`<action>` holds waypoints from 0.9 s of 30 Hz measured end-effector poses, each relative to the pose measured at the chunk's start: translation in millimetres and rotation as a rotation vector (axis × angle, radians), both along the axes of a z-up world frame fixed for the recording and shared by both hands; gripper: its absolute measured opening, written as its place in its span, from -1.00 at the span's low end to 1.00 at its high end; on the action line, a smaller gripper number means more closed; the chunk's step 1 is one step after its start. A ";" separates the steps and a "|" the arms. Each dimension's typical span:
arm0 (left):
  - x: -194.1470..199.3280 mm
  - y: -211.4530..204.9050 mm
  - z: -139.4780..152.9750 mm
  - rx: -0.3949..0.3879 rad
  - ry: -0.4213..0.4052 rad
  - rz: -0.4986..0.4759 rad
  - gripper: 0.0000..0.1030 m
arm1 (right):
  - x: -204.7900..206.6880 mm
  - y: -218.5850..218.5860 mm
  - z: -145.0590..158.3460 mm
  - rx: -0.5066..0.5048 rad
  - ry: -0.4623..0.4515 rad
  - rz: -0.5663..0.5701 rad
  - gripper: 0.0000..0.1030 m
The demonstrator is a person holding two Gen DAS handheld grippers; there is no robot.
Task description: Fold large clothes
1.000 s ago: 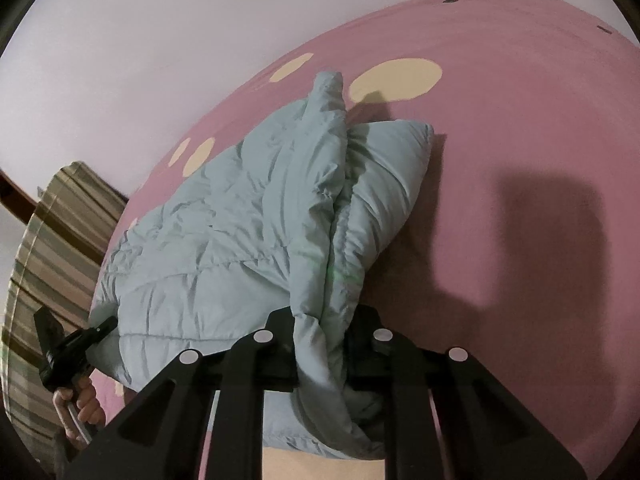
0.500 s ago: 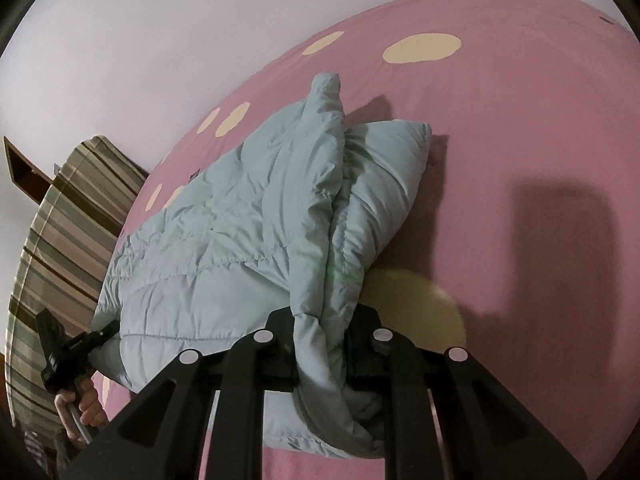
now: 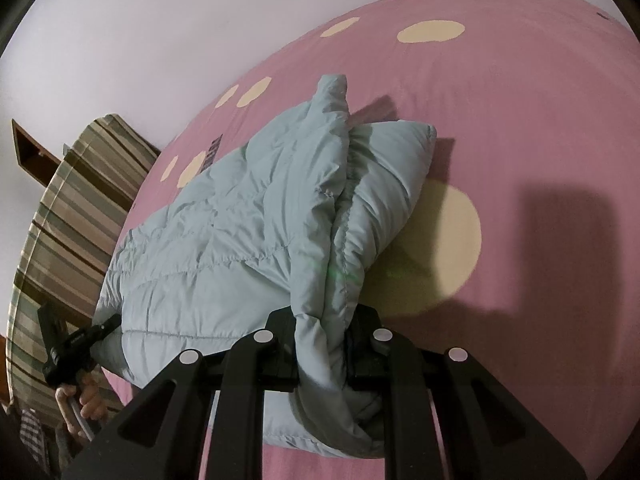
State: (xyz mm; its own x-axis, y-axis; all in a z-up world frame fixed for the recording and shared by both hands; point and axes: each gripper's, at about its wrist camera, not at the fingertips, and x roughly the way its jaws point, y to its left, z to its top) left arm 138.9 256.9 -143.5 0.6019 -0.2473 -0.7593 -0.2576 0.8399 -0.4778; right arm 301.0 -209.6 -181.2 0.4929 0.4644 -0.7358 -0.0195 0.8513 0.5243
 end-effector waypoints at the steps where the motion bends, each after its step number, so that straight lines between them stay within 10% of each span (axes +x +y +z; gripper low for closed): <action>1: -2.2 2.2 -0.7 -0.004 0.001 0.000 -0.75 | -1.8 0.5 -0.4 0.000 0.002 0.003 -0.70; 27: 60.9 32.3 -26.3 -0.010 0.071 -0.023 0.27 | -16.2 -26.7 16.0 -0.131 -0.028 -0.075 -0.20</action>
